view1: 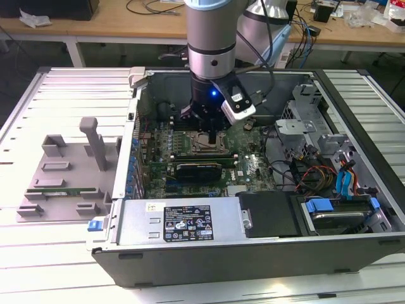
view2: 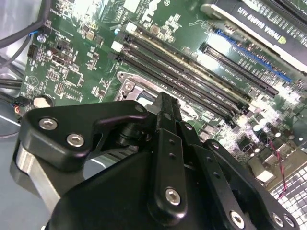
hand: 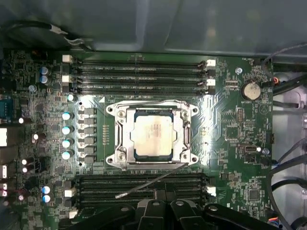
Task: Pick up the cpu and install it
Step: 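Install the second cpu locking lever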
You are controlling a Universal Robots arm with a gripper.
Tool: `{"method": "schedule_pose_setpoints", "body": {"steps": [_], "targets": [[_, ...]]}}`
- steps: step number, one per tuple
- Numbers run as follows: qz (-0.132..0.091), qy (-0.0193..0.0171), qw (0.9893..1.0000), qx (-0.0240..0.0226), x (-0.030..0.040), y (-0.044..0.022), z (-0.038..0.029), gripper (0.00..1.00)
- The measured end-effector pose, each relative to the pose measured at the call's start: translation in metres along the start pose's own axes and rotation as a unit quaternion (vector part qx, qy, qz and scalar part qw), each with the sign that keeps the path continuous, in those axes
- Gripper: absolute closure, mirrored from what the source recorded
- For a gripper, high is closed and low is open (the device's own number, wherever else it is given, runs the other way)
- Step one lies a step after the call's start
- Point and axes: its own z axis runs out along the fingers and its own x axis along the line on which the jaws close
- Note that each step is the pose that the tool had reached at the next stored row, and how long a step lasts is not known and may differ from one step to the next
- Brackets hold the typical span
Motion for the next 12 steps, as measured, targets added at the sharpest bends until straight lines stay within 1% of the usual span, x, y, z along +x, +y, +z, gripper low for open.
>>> {"method": "schedule_pose_setpoints", "body": {"steps": [1, 3, 6, 8, 10, 12], "targets": [[0.000, 0.0001, 1.0000, 0.0000, 0.0001, -0.0016, 0.0015, 0.89], [0.000, 0.0005, 1.0000, 0.0001, 0.0022, -0.0024, 0.0040, 0.89], [0.000, 0.0004, 1.0000, 0.0000, 0.0093, -0.0025, 0.0054, 0.89], [0.000, 0.0004, 1.0000, 0.0000, 0.0126, -0.0027, 0.0056, 0.89], [0.000, 0.0006, 1.0000, 0.0001, 0.0182, -0.0028, 0.0067, 0.89], [0.000, 0.0006, 1.0000, 0.0001, 0.0182, -0.0028, 0.0069, 0.89]]}}
